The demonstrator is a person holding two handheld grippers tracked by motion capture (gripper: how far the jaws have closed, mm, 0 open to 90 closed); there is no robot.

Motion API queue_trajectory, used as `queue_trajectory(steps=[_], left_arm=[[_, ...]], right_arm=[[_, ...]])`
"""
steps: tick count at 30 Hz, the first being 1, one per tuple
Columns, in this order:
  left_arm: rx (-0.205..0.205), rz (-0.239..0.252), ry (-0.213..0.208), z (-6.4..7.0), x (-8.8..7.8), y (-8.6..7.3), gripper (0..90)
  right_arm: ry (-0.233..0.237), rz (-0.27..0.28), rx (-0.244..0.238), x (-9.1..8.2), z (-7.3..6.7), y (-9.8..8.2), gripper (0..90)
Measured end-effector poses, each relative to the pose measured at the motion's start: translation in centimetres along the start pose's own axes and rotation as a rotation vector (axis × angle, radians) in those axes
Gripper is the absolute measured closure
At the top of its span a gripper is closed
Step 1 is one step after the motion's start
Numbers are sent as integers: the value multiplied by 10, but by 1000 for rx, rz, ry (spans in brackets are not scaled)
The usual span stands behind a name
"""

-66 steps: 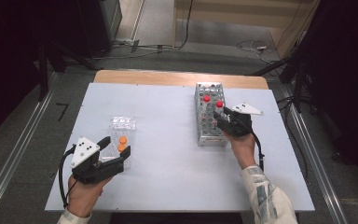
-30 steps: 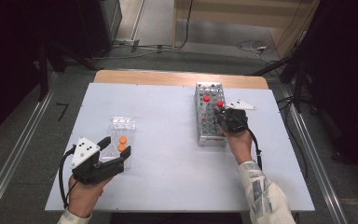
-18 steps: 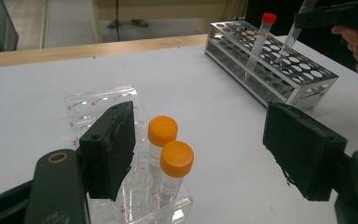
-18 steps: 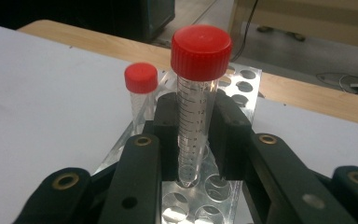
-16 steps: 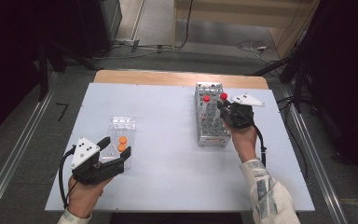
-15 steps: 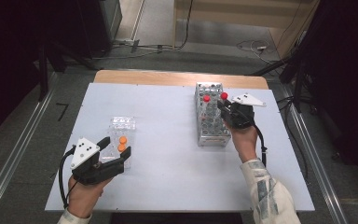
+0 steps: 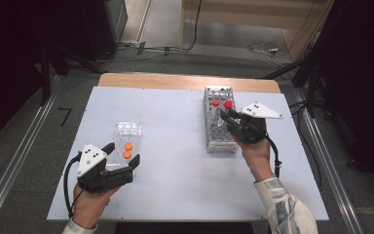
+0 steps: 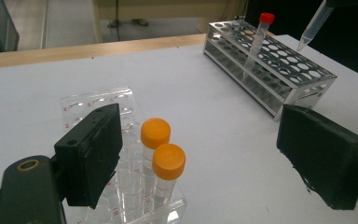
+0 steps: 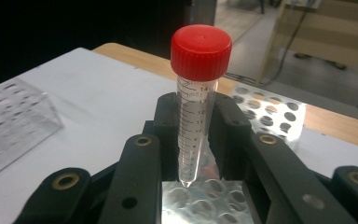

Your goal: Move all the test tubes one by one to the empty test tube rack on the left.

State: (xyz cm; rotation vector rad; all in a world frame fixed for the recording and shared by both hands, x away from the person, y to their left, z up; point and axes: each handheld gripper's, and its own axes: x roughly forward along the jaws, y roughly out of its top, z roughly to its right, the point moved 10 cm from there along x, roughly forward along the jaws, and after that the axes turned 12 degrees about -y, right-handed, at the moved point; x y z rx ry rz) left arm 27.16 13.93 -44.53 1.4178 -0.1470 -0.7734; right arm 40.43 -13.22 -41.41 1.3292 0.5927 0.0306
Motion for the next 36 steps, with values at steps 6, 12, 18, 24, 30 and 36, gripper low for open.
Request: queue_trajectory(steps=[6, 12, 18, 24, 30, 36], left_arm=[[6, 0, -14, 5, 2, 1, 150], [19, 2, -38, 15, 6, 4, 166], [28, -8, -62, 24, 13, 4, 181], [44, -17, -82, 33, 23, 5, 196], [57, -17, -109, 43, 34, 8, 243], [72, -15, -145, 54, 44, 13, 314]], right_arm=[[109, -9, -27, -10, -37, -5, 714], [187, -49, -74, -9, -73, -22, 713], [232, -76, -107, -5, -98, -36, 713], [263, -99, -134, -3, -116, -48, 714], [294, -106, -150, -3, -130, -54, 714], [325, -106, -164, -6, -144, -57, 714]])
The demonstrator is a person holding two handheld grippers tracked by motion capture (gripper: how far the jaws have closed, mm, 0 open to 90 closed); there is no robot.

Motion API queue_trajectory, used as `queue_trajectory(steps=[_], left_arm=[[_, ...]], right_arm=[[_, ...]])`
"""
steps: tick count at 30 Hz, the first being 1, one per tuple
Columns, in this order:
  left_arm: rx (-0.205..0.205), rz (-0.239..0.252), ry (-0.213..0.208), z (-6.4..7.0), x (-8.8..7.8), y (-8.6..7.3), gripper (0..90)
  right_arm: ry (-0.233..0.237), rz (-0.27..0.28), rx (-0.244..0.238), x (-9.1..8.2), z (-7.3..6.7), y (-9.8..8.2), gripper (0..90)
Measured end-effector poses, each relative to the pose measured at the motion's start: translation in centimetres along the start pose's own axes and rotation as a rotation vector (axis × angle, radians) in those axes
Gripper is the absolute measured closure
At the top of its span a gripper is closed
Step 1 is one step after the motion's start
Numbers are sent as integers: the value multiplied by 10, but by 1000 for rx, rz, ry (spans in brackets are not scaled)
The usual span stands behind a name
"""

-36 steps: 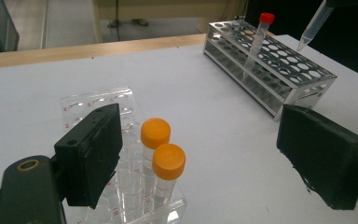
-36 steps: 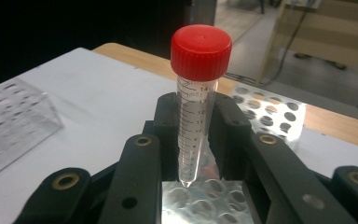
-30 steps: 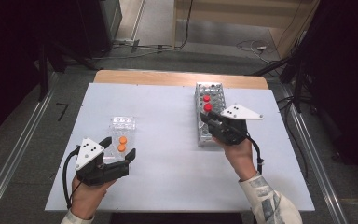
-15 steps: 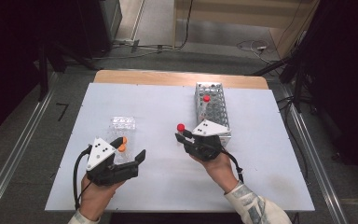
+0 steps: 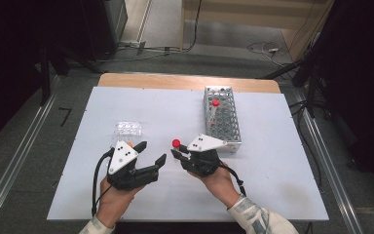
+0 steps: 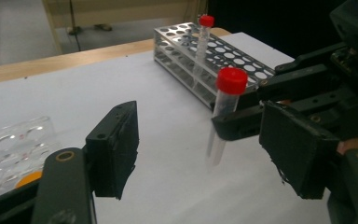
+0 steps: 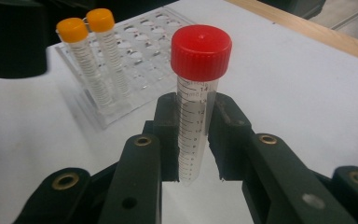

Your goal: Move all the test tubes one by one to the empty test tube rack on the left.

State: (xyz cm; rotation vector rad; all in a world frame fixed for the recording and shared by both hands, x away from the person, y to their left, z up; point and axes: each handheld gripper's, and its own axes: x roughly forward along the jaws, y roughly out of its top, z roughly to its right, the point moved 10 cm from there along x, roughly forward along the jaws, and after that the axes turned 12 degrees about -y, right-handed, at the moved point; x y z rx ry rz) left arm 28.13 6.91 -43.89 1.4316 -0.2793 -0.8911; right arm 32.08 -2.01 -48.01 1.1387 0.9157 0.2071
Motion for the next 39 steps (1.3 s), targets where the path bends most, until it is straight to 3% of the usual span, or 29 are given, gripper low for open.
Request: queue_trajectory(steps=[7, 15, 31, 39], left_arm=[[22, -17, -28, 6, 11, 0, 431], [38, -29, -36, 8, 17, 0, 604], [63, -43, -23, 9, 20, -3, 697], [60, -40, -26, 9, 13, -1, 700]], right_arm=[[36, 1, -23, 2, -19, -1, 714], [57, 3, -34, 1, -29, 0, 714], [69, 8, -33, -1, -31, 0, 708], [107, -6, -30, -5, -33, 0, 359]])
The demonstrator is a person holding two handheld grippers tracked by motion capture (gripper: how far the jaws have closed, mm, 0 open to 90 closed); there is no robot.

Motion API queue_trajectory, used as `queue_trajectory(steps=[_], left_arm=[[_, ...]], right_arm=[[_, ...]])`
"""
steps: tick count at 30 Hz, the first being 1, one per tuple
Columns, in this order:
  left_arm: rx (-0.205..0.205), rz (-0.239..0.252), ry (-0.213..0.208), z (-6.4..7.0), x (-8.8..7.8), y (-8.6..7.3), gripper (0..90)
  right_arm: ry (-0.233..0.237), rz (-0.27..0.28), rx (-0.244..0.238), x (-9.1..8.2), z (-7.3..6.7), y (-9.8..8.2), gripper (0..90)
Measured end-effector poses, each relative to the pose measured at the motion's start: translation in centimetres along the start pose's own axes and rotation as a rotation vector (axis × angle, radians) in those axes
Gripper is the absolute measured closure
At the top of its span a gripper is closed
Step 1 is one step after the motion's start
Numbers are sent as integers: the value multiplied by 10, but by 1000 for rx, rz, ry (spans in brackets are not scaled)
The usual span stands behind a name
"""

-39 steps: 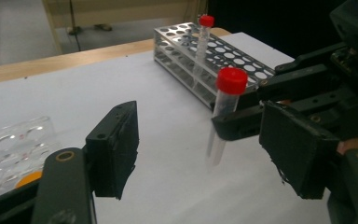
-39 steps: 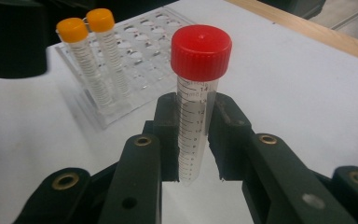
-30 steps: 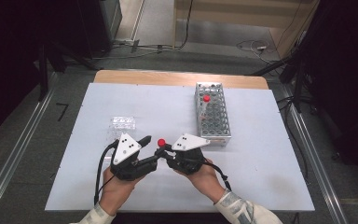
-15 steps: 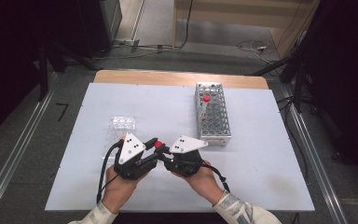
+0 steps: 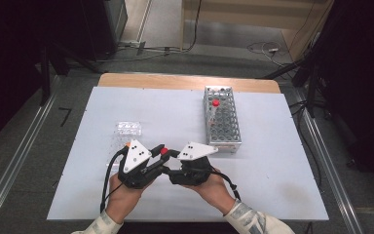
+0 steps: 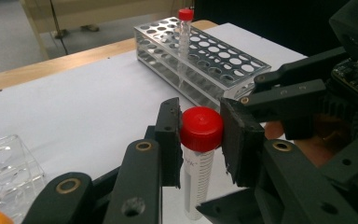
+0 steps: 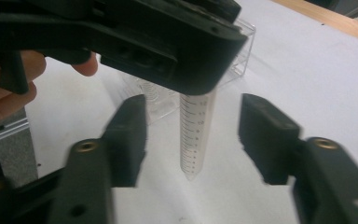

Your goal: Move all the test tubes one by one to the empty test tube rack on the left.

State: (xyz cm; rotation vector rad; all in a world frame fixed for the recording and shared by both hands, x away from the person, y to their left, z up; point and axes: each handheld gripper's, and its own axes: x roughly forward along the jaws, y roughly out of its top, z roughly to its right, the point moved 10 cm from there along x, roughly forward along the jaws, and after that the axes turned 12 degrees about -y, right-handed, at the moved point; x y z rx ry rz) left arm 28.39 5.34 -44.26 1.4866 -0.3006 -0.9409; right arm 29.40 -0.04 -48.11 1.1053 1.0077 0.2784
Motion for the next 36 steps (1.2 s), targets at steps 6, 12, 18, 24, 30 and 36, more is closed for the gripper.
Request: queue_trajectory(steps=[6, 12, 18, 24, 30, 36], left_arm=[[-6, 5, 4, -1, -11, 2, 700], [-27, 11, 19, -6, -27, 2, 700], [-54, 21, 31, -12, -45, 1, 700], [-77, 36, 62, -23, -65, 3, 700], [-96, 31, 75, -29, -80, -1, 700], [-101, 42, 117, -38, -95, -3, 700]], right_arm=[[-1, -2, 0, -5, 5, -1, 285], [-15, -3, 10, -9, 13, -3, 278], [-30, -9, 20, -11, 19, -5, 279], [-45, -13, 30, -12, 24, -7, 282], [-52, -13, 32, -12, 27, -8, 285], [-54, -18, 35, -11, 27, -9, 287]])
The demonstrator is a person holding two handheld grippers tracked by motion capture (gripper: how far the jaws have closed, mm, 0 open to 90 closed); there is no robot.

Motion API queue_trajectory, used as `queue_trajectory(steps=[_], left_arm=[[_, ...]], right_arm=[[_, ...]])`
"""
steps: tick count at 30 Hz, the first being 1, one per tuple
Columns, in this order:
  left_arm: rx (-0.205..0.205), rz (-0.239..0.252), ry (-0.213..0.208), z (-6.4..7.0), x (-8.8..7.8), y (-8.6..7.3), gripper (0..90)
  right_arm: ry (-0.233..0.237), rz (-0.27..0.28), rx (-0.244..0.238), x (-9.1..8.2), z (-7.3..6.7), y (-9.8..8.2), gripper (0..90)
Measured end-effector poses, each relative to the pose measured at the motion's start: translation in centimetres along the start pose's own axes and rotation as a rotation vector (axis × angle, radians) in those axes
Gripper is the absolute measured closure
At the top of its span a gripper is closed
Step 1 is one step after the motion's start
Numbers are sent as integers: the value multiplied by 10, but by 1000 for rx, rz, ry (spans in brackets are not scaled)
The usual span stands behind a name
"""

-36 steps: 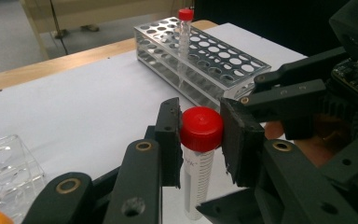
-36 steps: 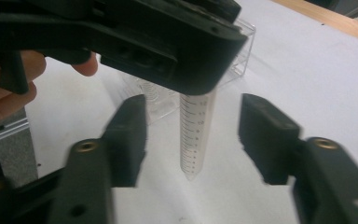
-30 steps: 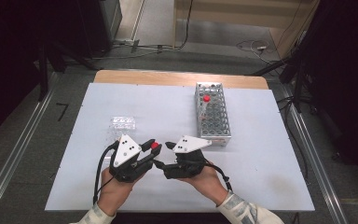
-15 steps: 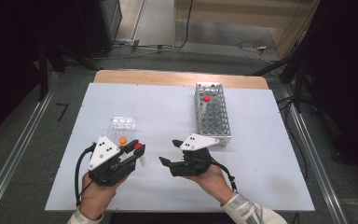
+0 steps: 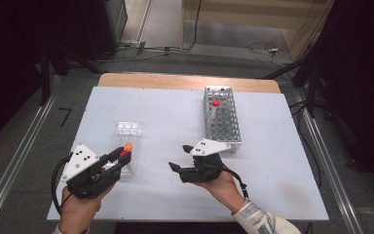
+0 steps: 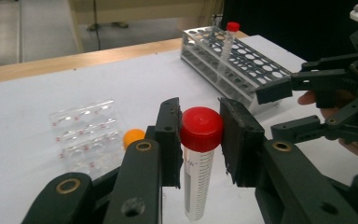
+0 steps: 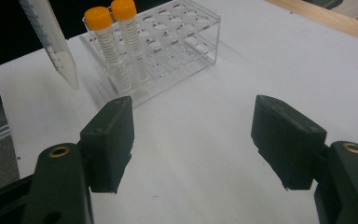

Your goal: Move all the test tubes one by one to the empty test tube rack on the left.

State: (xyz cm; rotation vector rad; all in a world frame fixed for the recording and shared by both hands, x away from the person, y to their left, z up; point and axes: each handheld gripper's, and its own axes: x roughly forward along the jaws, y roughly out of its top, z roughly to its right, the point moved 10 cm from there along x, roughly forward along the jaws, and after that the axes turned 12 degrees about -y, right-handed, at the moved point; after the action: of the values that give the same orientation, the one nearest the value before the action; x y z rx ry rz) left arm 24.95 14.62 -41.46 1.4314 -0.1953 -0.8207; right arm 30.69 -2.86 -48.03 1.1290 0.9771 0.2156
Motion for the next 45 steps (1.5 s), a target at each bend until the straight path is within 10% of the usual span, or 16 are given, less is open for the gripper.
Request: queue_trajectory(steps=[23, 45], left_arm=[[-7, 39, 169, -51, -21, 16, 701], [-9, 5, 235, -78, 15, -6, 700]], right_arm=[[-7, -5, 5, 1, 2, 0, 290], [-8, -6, 11, 1, 2, -1, 292]])
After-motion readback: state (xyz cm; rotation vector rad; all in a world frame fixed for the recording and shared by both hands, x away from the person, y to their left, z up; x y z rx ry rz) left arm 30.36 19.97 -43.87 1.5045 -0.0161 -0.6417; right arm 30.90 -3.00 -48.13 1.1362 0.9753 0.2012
